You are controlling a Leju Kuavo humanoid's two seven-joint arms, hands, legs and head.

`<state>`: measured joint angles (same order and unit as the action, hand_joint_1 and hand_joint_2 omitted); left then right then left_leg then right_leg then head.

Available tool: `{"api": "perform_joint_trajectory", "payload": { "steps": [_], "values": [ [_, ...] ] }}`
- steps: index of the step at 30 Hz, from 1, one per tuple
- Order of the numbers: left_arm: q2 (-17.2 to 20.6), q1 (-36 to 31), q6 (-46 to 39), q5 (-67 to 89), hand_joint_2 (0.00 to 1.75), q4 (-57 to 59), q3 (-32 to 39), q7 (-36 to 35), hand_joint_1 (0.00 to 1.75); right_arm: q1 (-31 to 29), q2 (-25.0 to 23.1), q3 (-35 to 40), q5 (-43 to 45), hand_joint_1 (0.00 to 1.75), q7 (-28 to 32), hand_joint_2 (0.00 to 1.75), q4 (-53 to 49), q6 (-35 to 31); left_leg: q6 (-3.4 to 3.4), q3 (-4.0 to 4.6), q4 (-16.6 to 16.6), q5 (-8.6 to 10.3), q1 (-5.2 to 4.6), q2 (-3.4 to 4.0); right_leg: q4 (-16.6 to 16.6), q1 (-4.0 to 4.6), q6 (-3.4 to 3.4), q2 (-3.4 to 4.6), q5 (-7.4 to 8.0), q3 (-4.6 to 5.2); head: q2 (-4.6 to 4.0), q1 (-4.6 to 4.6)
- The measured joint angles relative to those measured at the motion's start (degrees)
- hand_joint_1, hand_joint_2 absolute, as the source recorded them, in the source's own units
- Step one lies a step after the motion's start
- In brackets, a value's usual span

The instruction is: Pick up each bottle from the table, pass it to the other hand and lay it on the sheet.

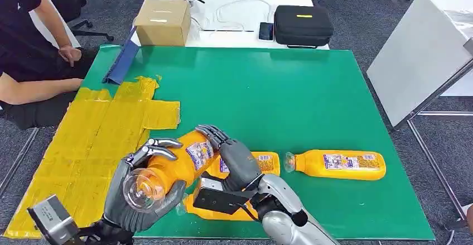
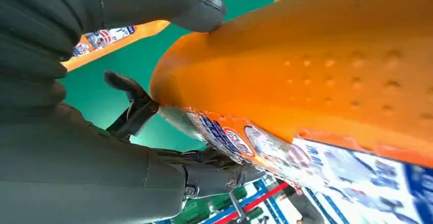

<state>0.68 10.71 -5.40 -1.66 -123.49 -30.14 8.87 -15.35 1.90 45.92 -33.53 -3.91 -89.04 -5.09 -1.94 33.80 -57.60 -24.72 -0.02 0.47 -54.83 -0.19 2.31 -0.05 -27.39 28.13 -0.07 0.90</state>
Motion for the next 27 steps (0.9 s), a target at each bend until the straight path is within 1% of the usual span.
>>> {"api": "perform_joint_trajectory", "payload": {
  "steps": [14, 15, 16, 17, 18, 23, 24, 27],
  "values": [
    [0.5, 0.3, -1.0, -0.4, 1.75, 0.0, 0.1, 0.8, 1.75, 0.2, 0.3, 0.4, 0.2, 1.75, 0.0, 1.75, 1.2, 1.2, 0.0, 0.01, 0.0, 0.0, 0.0, 0.0, 0.0, 0.0, 0.0, 0.0, 0.0, 0.14, 0.0, 0.0],
    [0.6, 0.4, -1.0, -0.5, 1.75, 0.0, 0.1, 0.9, 1.75, 0.3, 0.4, 0.4, 0.2, 1.36, 0.0, 1.75, 1.3, 1.3, 0.0, 0.01, 0.0, 0.0, 0.0, 0.0, 0.0, -0.01, 0.0, 0.0, 0.0, 0.14, 0.0, 0.0],
    [0.7, 0.5, -1.0, -0.6, 1.75, 0.0, 0.1, 1.0, 1.75, 0.4, 0.4, 0.4, 0.3, 1.36, 0.1, 1.75, 1.3, 1.4, 0.0, 0.01, 0.0, 0.0, 0.0, 0.0, 0.0, -0.01, 0.0, 0.0, 0.0, 0.14, 0.02, 0.0],
    [0.7, 0.6, -1.0, -0.6, 1.75, 0.0, 0.1, 1.1, 1.75, 0.6, 0.4, 0.3, 0.5, 0.0, 0.2, 1.75, 1.4, 1.9, 0.0, 0.01, 0.0, 0.0, 0.0, 0.0, 0.0, -0.01, 0.0, 0.0, 0.0, 0.15, 0.0, 0.0],
    [0.8, 0.7, -1.0, -0.6, 1.75, 0.0, 0.0, 1.3, 1.75, 0.9, 0.4, 0.2, 0.9, 0.0, 0.2, 0.0, 1.4, 2.3, 0.0, 0.01, 0.0, 0.0, 0.0, 0.0, 0.0, -0.01, 0.0, 0.0, 0.0, 0.16, 0.0, 0.0],
    [1.0, 1.0, -0.9, -0.2, 1.75, 0.0, -0.2, 2.0, 1.75, 1.7, 0.8, -0.3, 0.8, 0.0, -0.9, 0.0, 1.9, 3.5, 0.0, 0.01, 0.0, 0.0, 0.0, -0.01, 0.0, -0.01, -0.01, 0.0, -0.01, 0.26, 0.0, 0.0],
    [1.0, 1.2, -0.9, 0.0, 1.75, 0.0, -0.2, 2.3, 1.75, 2.2, 1.1, -0.6, 0.1, 0.0, -1.7, 0.0, 2.2, 3.5, 0.0, 0.02, 0.0, -0.01, 0.0, -0.01, 0.0, -0.01, -0.02, 0.0, -0.02, 0.55, 0.0, -0.02],
    [1.1, 1.7, -0.9, 0.5, 1.75, 0.0, -0.1, 3.0, 1.75, 3.8, 1.8, -1.6, -1.2, 0.0, -1.9, 0.0, 2.6, 3.1, 0.01, 0.03, 0.0, -0.02, 0.0, 0.0, 0.0, -0.01, -0.02, 0.0, -0.02, 0.58, 0.0, 0.0]
  ]
}}
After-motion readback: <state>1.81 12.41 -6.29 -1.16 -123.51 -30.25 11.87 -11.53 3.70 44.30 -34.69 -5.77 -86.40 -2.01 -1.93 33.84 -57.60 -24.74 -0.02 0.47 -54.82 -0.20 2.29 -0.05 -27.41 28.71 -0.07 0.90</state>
